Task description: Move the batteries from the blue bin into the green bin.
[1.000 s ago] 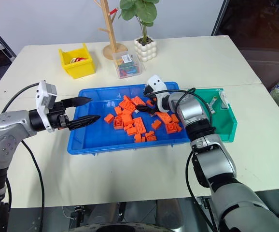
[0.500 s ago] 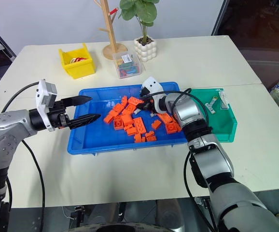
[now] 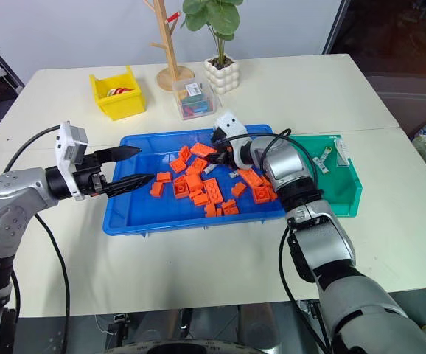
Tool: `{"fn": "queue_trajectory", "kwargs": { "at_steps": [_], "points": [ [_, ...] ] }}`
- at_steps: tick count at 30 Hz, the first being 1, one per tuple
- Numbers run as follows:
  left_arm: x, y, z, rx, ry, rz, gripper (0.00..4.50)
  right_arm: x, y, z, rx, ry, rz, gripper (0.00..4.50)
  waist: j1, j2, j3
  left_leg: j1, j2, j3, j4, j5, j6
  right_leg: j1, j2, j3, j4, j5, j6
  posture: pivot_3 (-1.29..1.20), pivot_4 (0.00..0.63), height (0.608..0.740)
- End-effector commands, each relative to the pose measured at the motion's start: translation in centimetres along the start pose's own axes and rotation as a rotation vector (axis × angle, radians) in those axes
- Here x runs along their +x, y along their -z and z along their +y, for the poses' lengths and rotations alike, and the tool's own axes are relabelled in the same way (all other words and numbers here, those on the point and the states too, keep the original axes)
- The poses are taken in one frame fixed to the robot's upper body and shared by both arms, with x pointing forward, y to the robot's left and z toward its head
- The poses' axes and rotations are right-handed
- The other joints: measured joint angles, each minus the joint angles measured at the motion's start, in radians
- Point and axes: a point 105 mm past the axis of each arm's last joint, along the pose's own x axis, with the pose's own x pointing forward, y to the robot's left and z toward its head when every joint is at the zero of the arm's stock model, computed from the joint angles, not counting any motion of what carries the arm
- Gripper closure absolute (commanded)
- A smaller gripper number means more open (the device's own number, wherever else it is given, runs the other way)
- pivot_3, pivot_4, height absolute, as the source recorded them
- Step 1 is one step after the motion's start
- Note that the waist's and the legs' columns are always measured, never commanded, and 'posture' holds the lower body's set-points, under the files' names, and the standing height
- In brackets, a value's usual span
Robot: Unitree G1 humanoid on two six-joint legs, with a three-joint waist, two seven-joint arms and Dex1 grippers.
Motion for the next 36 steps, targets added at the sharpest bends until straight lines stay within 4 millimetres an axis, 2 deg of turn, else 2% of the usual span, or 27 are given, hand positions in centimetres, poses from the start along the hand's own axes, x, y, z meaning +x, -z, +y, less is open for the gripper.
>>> {"fn": "queue_trajectory", "kwargs": {
  "at_steps": [1, 3, 8, 14, 16, 17, 19, 21, 22, 24, 26, 29, 33, 36],
  "points": [
    [-0.3, -1.0, -0.1, 0.041, 0.005, -0.02, 0.0, -0.8, -3.9, 2.7, -0.061, -0.092, -0.108, 3.36, 0.001, 0.0, 0.0, 0.0, 0.0, 0.0, 0.0, 0.0, 0.0, 0.0, 0.0, 0.0, 0.0, 0.0, 0.0, 0.0, 0.15, 0.74],
    [-0.4, -1.1, -0.1, 0.043, 0.014, -0.012, 0.0, -1.1, -3.6, 4.7, -0.069, -0.162, -0.102, 3.36, 0.003, 0.0, 0.0, 0.0, 0.0, 0.0, 0.0, 0.0, 0.0, 0.0, 0.0, 0.0, 0.0, 0.0, 0.0, 0.0, 0.15, 0.74],
    [-0.9, -1.1, -0.2, 0.051, 0.022, 0.007, 0.0, -2.4, -2.1, 7.4, -0.073, -0.248, -0.061, 3.36, 0.006, 0.0, 0.0, 0.0, 0.0, -0.001, 0.0, 0.0, 0.0, 0.0, 0.0, 0.0, 0.0, 0.0, 0.0, 0.0, 0.15, 0.74],
    [-1.2, -1.1, -0.1, 0.056, 0.027, 0.024, 0.0, -3.3, -0.3, 8.1, -0.044, -0.261, -0.005, 3.36, 0.002, 0.0, 0.0, 0.0, 0.0, 0.0, 0.0, 0.0, 0.0, 0.0, 0.0, 0.0, 0.0, 0.0, 0.0, 0.0, 0.15, 0.74],
    [-1.2, -1.0, -0.2, 0.056, 0.029, 0.026, 0.0, -3.4, 0.0, 8.2, -0.032, -0.264, 0.001, 2.34, 0.002, 0.0, 0.0, 0.0, 0.0, 0.0, 0.0, 0.0, 0.0, 0.0, 0.0, 0.0, 0.0, 0.0, 0.0, 0.0, 0.15, 0.74],
    [-1.2, -1.0, -0.2, 0.056, 0.029, 0.026, 0.0, -3.4, 0.1, 8.3, -0.029, -0.268, 0.004, 1.98, 0.003, 0.0, 0.0, 0.0, 0.0, 0.0, 0.0, 0.0, 0.0, 0.0, 0.0, 0.0, 0.0, 0.0, 0.0, 0.0, 0.15, 0.74],
    [-1.1, -0.9, -0.2, 0.055, 0.03, 0.026, 0.0, -3.5, 0.3, 8.5, -0.026, -0.277, 0.01, 0.85, 0.004, 0.0, 0.0, 0.0, 0.0, 0.0, 0.0, 0.0, 0.0, 0.0, 0.0, 0.0, 0.0, 0.0, 0.0, 0.0, 0.15, 0.74],
    [-1.0, -0.9, -0.2, 0.054, 0.032, 0.026, 0.0, -3.5, 0.3, 8.5, -0.026, -0.28, 0.013, 0.17, 0.005, 0.0, 0.0, 0.0, 0.0, 0.0, 0.0, 0.0, 0.0, 0.0, 0.0, 0.0, 0.0, 0.0, 0.0, 0.0, 0.15, 0.74],
    [-1.0, -0.9, -0.2, 0.054, 0.032, 0.025, 0.0, -3.5, 0.3, 8.6, -0.027, -0.282, 0.015, 0.04, 0.005, 0.0, 0.0, 0.0, 0.0, 0.0, 0.0, 0.0, 0.0, 0.0, 0.0, 0.0, 0.0, 0.0, 0.0, 0.0, 0.15, 0.74],
    [-0.9, -0.8, -0.2, 0.053, 0.033, 0.024, 0.0, -3.6, 0.1, 8.5, -0.038, -0.278, 0.014, 0.04, 0.004, 0.0, 0.0, 0.0, 0.0, 0.0, 0.0, 0.0, 0.0, 0.0, 0.0, 0.0, 0.0, 0.0, 0.0, 0.0, 0.15, 0.74],
    [-0.9, -0.8, -0.2, 0.052, 0.033, 0.023, 0.0, -3.7, -0.2, 7.8, -0.045, -0.248, 0.004, 0.04, 0.004, 0.0, 0.0, 0.0, 0.0, 0.0, 0.0, 0.0, 0.0, 0.0, 0.0, 0.0, 0.0, 0.0, 0.0, 0.0, 0.15, 0.74],
    [-0.8, -0.7, -0.2, 0.051, 0.032, 0.018, 0.0, -3.5, -0.7, 4.2, -0.085, -0.092, 0.0, 0.04, 0.003, 0.0, 0.0, 0.0, 0.0, 0.0, 0.0, 0.0, 0.0, 0.0, 0.0, 0.0, 0.0, 0.0, 0.0, 0.0, 0.15, 0.74],
    [-0.6, -0.8, -0.1, 0.052, 0.032, 0.014, 0.0, -3.1, -0.2, 1.0, -0.14, 0.017, 0.025, 0.04, 0.005, 0.0, 0.0, 0.0, 0.0, 0.0, 0.0, 0.0, 0.0, 0.0, 0.0, 0.0, -0.001, 0.0, 0.0, 0.0, 0.15, 0.74],
    [-0.5, -0.8, -0.1, 0.053, 0.031, 0.011, 0.0, -2.6, 0.4, -0.5, -0.176, 0.049, 0.046, 0.04, 0.004, 0.0, 0.0, 0.0, 0.0, 0.0, 0.0, 0.0, 0.0, 0.0, 0.0, 0.0, -0.001, 0.0, 0.0, 0.0, 0.15, 0.74]
  ]
}}
